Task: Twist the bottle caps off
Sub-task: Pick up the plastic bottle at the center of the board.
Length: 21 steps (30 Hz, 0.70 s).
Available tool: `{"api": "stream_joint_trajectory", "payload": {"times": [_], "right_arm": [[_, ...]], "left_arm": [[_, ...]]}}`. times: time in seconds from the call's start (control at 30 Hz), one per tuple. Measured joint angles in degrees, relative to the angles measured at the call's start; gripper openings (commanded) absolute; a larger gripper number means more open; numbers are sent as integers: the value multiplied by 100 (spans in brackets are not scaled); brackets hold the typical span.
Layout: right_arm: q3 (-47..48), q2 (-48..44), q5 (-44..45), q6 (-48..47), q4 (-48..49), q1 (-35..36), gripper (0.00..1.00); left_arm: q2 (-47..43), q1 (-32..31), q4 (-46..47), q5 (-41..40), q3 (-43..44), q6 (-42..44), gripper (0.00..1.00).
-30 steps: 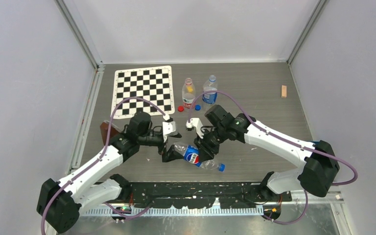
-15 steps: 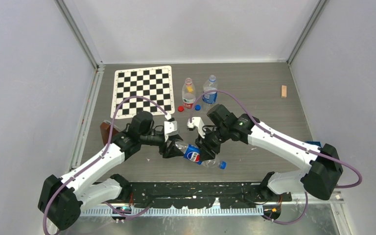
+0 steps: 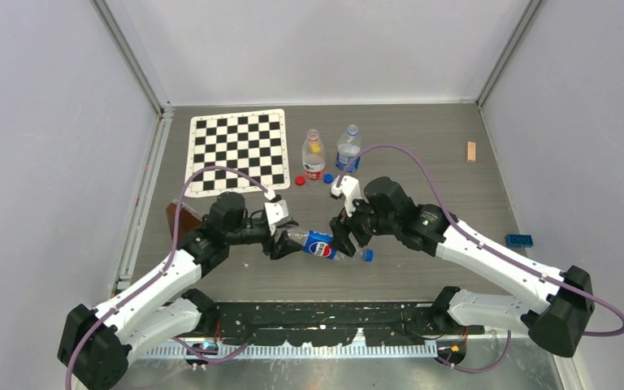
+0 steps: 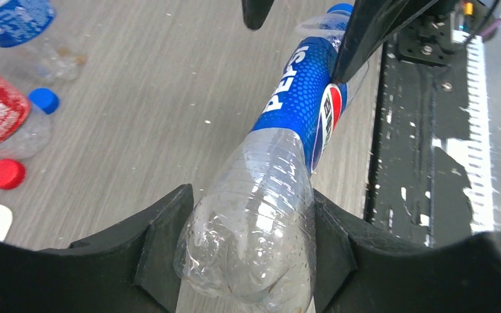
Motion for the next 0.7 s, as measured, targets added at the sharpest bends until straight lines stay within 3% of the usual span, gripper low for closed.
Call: {"api": "stream_joint_trajectory", "payload": {"times": [0.4,0.7], "right_arm": [[-774,-1657,3351,3152,1657,-7,77],[-2157,-2509,4730,5761,2787,-7,75]], "left_arm": [[-463,0,2155,-1335,-1049,-1276,17],[-791,0,2935,-1888,-1226,-1775,19]]}}
